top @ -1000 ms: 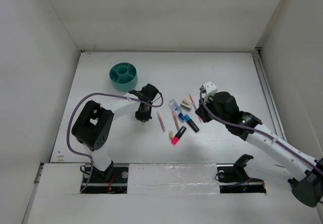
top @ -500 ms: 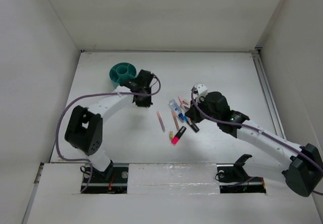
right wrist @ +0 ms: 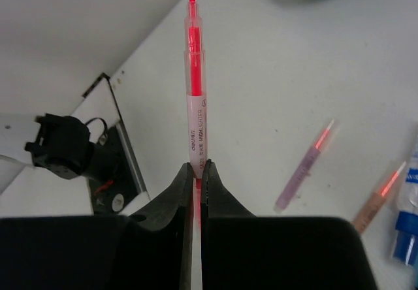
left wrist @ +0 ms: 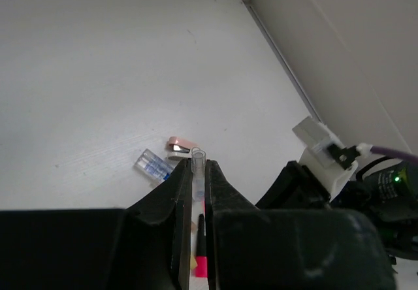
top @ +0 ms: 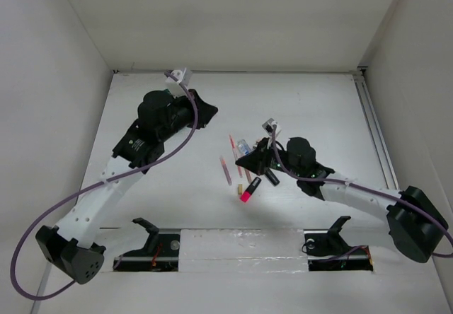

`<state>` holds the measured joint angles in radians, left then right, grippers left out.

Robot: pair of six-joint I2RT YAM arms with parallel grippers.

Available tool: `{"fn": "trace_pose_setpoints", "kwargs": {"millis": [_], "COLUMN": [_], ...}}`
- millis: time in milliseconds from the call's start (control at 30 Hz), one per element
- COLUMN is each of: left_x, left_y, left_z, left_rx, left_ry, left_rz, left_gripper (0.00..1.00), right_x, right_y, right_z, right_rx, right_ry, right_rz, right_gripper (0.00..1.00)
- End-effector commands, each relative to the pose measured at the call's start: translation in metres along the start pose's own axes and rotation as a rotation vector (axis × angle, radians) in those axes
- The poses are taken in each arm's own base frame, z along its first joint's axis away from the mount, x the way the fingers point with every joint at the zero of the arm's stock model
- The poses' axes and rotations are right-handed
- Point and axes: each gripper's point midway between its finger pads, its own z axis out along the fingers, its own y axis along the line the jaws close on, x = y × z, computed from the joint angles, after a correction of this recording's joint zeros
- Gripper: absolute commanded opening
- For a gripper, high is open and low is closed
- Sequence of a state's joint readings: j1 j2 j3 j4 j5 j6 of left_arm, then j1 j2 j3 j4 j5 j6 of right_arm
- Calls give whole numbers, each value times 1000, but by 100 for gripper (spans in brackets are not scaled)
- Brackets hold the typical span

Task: Sort the stationery into containers
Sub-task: Close the pen cap on the pen.

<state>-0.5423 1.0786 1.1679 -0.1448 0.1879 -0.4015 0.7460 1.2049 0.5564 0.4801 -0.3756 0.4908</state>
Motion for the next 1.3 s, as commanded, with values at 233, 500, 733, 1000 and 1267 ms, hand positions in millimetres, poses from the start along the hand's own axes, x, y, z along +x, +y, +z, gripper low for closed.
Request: {"fn": "trace_pose_setpoints", "kwargs": {"millis": [233,500,733,1000,1267], "left_x": [5,7,8,12,8], "left_y": [-25,-26,-27,-27,-30], "left_z": [-10,-12,-11,-12,-15], "left_rx": [162,171,183,192,199], "left_ry": [-10,-6,-10,-6,-22], "left_rz": [48,58,60,60,64], "left_gripper": [0,0,0,0,0], "right_x": [-56,-64,-73,-75,-77], "right_y": [65,84,86,85,84], "right_z": [13,11,8,8,8], "right_rx": [-292,-348,-325,-323,-313], "right_ry": [-179,-192,-204,-216,-224], "right_rz": [10,-13,-40,-42,-39], "right_gripper": [0,0,0,0,0]}}
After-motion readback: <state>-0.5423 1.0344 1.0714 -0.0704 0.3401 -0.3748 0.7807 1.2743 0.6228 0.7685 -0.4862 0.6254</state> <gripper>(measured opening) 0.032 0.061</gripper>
